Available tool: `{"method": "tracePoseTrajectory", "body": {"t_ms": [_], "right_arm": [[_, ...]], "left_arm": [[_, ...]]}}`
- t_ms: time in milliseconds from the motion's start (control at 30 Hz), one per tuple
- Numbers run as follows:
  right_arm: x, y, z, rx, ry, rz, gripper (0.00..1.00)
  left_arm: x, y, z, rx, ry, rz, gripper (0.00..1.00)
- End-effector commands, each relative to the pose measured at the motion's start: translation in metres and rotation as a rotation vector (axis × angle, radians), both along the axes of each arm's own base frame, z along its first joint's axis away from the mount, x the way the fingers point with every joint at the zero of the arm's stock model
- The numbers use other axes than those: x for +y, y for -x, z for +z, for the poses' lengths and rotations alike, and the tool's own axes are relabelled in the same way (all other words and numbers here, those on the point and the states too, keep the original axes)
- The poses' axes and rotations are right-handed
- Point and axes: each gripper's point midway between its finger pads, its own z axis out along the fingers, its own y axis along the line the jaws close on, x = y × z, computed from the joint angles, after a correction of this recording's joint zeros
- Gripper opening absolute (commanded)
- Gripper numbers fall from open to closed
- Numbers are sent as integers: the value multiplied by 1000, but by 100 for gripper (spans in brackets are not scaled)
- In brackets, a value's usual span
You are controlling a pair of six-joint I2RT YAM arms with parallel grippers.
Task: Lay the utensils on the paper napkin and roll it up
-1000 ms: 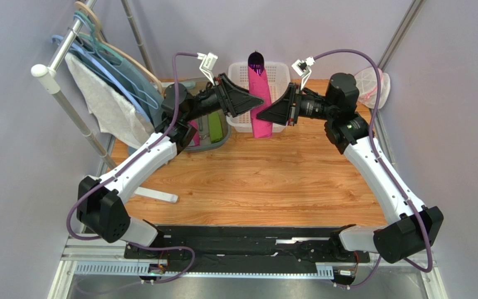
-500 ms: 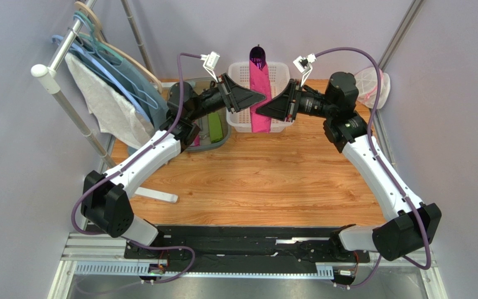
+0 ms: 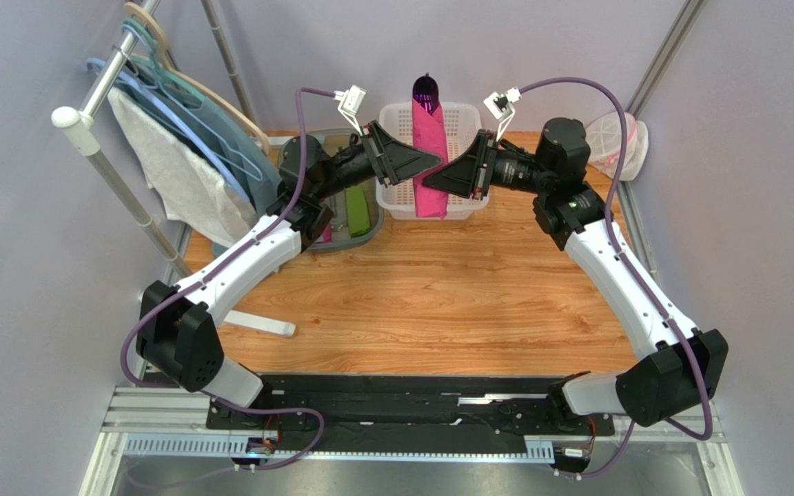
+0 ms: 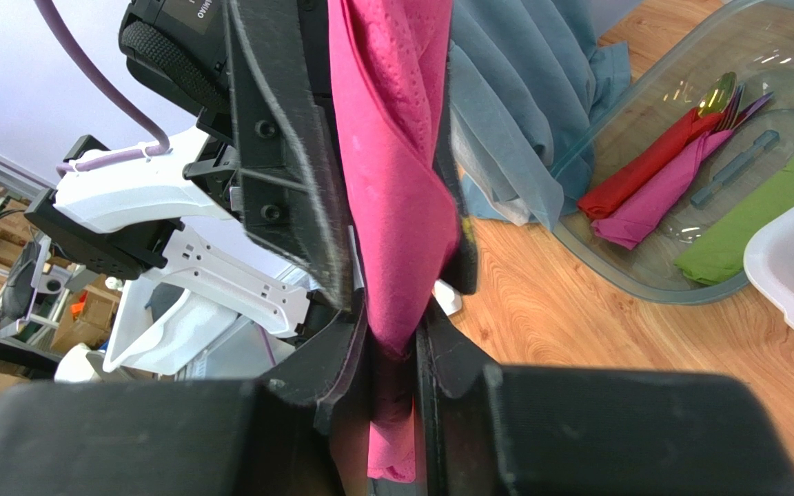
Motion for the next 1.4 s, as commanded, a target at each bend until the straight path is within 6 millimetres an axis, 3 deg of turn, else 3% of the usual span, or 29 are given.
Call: {"method": "tracePoseTrajectory", "body": {"t_ms": [0, 33, 133, 267, 300, 333, 433, 533, 700, 933, 1000, 1033, 1133, 1200, 1267, 1367], "right_arm": [[0, 1, 41, -131, -68, -8, 0], [1, 2, 41, -130, -69, -3, 0], [1, 3, 43, -137, -71, 0, 0], [0, 6, 38, -136, -53, 15, 3], [-1, 8, 37, -137, -47, 19, 7], [-1, 10, 32, -111, -32, 25, 21], [-4, 11, 20, -85, 10, 15, 37], [-7, 12, 10, -64, 34, 7, 40], [-7, 13, 4, -55, 41, 10, 40], [-4, 10, 16, -89, 12, 15, 15], [-4, 6, 17, -85, 18, 6, 19], [-4, 5, 15, -78, 27, 3, 27], [-3, 1, 16, -71, 32, -7, 37], [-3, -2, 15, -63, 35, -13, 38], [-2, -2, 18, -69, 32, -12, 33], [-1, 0, 23, -88, 26, 0, 17]], "left_arm": [[2, 3, 18, -38, 37, -12, 36], [2, 2, 17, -38, 37, -14, 32], [2, 2, 18, -43, 37, -11, 0], [6, 0, 19, -59, 36, -1, 0], [6, 1, 20, -69, 37, -4, 0], [8, 1, 21, -86, 35, 0, 0], [11, 1, 25, -105, 37, 8, 0], [12, 0, 29, -112, 41, 17, 0], [12, -1, 30, -116, 41, 17, 0], [11, -1, 22, -112, 17, 9, 0], [11, 2, 21, -118, 11, 7, 0], [12, 2, 19, -117, 8, 5, 0], [12, 5, 18, -124, 4, 4, 0], [13, 6, 18, -126, 1, 4, 0], [12, 6, 17, -128, -1, 2, 0], [11, 4, 16, -117, -8, 2, 0]]}}
